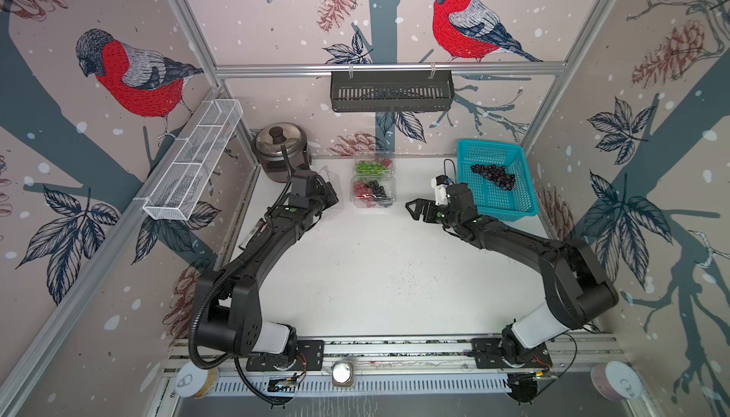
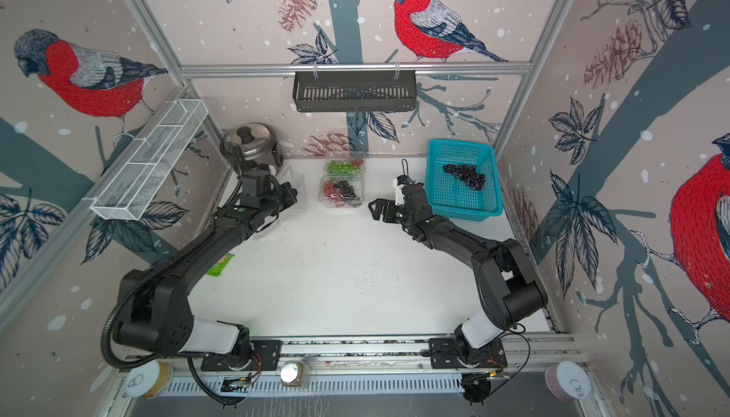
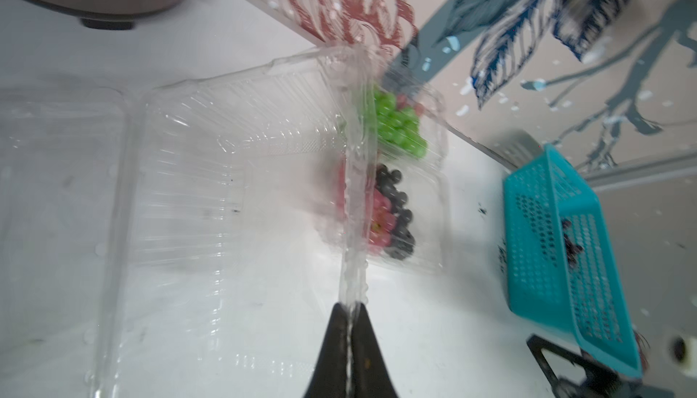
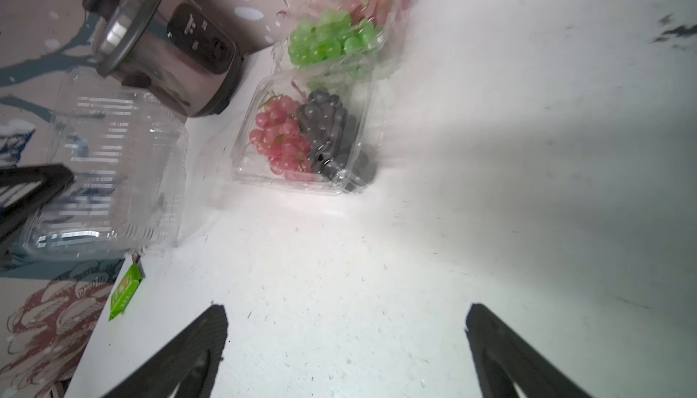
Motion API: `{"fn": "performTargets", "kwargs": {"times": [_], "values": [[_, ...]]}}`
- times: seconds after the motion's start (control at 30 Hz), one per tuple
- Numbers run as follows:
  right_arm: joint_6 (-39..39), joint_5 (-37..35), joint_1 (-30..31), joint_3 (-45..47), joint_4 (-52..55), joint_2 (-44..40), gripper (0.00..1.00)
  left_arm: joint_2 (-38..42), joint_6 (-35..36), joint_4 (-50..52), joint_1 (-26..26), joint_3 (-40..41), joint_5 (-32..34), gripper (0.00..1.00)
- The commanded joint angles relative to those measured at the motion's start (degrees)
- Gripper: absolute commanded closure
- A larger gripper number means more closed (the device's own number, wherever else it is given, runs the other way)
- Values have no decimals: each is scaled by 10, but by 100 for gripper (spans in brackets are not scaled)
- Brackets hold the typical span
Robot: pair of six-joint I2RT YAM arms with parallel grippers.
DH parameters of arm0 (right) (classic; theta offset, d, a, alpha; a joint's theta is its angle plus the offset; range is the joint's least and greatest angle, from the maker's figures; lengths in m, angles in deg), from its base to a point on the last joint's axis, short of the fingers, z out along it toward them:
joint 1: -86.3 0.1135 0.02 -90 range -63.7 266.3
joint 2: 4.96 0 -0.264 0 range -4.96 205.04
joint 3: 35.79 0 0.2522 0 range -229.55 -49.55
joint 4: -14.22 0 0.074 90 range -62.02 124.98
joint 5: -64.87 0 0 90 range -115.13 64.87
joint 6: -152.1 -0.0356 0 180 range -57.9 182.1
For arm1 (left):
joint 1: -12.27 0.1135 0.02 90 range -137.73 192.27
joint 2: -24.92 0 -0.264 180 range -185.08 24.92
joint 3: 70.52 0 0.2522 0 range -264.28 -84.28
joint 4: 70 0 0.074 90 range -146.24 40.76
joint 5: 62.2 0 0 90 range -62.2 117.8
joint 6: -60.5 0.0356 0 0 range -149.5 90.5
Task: Pack grapes into containers
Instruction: Pick up the packing box from the center of the board, then place the packing box at the center of the board.
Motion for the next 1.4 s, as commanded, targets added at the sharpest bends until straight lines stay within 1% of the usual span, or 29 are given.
{"fn": "performTargets", "kwargs": {"times": [0.0, 0.13, 0.17, 0.27, 0.33, 0.43, 0.57, 0.63, 0.7, 0.8, 0.87, 0.97, 1.03, 1.13, 1.17, 1.2, 1.3, 1.37], "values": [[-37, 42, -33, 38, -27, -37, 0, 33, 10, -1, -57, 18, 41, 97], [-21, 31, -67, 79, 10, -101, 1, 61, 5, 16, -153, 17, 126, 97], [-17, 27, -72, 84, 22, -114, 0, 62, 1, 12, -171, 19, 137, 96], [-13, 20, -99, 107, 43, -159, 0, 53, -9, -9, -231, 25, 151, 97], [-14, 21, -121, 121, 52, -190, 0, 27, -8, -21, -273, 15, 157, 97], [-7, 23, -147, 128, 68, -206, 0, -21, -9, -37, -323, -1, 157, 96], [-4, 41, -176, 131, 76, -199, 1, -98, -5, -66, -365, -32, 147, 97], [-9, 49, -189, 137, 75, -189, 0, -146, -9, -78, -373, -48, 124, 96], [-9, 53, -197, 139, 80, -178, 0, -183, -12, -76, -378, -65, 115, 97], [-8, 55, -199, 139, 83, -176, 0, -210, -13, -77, -386, -80, 105, 95], [1, 51, -199, 129, 93, -176, 0, -216, -14, -75, -388, -86, 98, 90], [16, 39, -197, 101, 118, -155, 0, -213, -14, -69, -389, -88, 95, 78], [27, 23, -186, 76, 136, -149, 0, -202, -14, -61, -389, -88, 98, 60], [47, -28, -151, 34, 168, -141, 1, -180, -12, -49, -388, -89, 109, 40], [52, -44, -139, 20, 176, -139, 1, -173, -12, -43, -388, -93, 112, 36], [59, -62, -128, 5, 184, -135, 0, -167, -8, -35, -387, -97, 115, 32], [79, -95, -101, -43, 210, -115, 1, -147, -5, -1, -385, -113, 127, 26], [97, -115, -83, -88, 232, -95, 0, -120, -6, 6, -376, -102, 126, 22]]}}
